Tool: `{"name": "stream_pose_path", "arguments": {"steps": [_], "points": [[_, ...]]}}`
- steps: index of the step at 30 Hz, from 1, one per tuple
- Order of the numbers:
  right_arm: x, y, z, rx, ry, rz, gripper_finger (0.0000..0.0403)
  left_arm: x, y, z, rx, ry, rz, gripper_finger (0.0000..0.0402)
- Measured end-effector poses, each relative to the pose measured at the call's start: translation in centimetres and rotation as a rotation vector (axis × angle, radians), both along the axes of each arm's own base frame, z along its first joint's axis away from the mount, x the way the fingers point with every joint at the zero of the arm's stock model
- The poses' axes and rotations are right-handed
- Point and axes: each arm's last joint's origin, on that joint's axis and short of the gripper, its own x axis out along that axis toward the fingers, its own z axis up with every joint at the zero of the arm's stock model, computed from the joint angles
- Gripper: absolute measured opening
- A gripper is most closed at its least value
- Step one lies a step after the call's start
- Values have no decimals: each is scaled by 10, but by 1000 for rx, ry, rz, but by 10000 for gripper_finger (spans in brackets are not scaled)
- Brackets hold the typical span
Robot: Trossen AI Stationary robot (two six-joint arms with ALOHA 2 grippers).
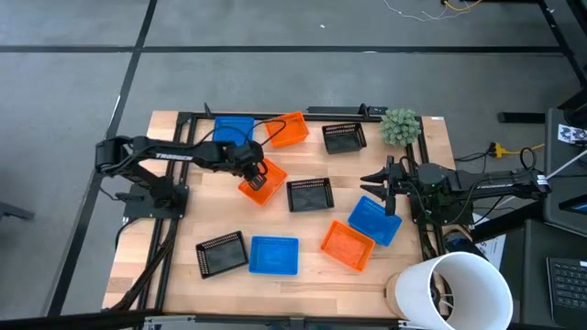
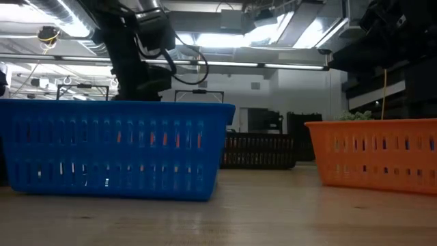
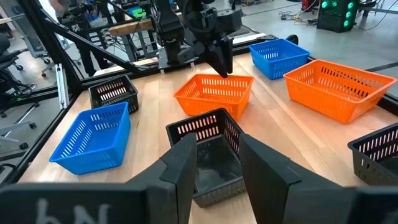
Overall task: Stack baskets by color
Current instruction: Stack the middle left orange bin on the top orange bin
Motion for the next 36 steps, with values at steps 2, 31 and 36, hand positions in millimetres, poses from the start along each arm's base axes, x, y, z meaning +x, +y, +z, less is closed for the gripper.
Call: {"name": "stream_pose_path", "arguments": {"steps": [2, 31, 36], "points": [[0, 0, 0, 0, 0, 0, 122, 1, 0, -2, -20, 4, -1, 99], [0, 0, 0, 0, -1, 0, 122, 7, 11, 74, 211, -91, -221, 0], [0, 0, 0, 0, -1, 0, 122, 15, 64, 140, 452, -108, -253, 0]]}}
